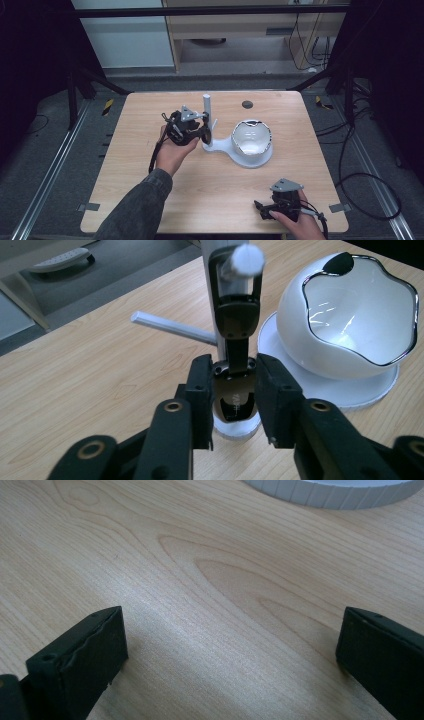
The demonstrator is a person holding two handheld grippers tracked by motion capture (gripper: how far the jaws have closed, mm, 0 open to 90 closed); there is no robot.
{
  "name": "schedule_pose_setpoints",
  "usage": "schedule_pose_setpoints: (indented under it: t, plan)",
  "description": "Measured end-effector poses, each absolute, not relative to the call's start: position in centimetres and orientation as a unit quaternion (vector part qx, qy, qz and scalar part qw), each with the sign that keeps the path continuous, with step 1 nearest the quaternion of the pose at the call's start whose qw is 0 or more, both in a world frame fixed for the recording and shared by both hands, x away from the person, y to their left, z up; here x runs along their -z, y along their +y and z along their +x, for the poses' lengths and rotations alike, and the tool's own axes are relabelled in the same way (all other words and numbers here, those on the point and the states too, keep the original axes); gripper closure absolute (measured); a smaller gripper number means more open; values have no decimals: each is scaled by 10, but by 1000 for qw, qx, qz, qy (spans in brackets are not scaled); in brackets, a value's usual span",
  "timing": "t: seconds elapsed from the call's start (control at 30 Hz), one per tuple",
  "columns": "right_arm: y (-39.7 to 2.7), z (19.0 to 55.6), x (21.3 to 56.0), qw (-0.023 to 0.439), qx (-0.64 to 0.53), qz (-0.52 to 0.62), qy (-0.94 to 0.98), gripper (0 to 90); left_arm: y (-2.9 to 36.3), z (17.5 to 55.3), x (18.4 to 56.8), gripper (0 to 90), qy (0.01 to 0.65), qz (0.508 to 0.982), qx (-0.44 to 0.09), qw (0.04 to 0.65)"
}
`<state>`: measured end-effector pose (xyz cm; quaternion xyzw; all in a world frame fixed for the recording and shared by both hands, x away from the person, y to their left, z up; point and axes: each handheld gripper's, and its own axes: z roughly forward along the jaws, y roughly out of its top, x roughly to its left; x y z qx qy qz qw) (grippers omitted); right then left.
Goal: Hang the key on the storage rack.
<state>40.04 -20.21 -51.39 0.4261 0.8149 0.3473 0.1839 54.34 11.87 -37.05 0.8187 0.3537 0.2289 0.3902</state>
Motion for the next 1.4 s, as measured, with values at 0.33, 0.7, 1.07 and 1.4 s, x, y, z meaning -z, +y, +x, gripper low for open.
schedule_pose_setpoints:
  t: [0.33,0.7,1.07,1.4]
  plan:
    - [-202,400,514,183,-347,426,815,4,131,522,377,457,346,824,-232,385]
    - [-202,400,514,184,-346,427,815,3,152,499,394,124,337,840,-179,385]
    - [-202,400,514,184,-346,427,815,4,167,480,411,79,328,850,-149,384]
    - [-201,400,514,185,-346,430,813,4,178,464,433,75,323,865,-163,348]
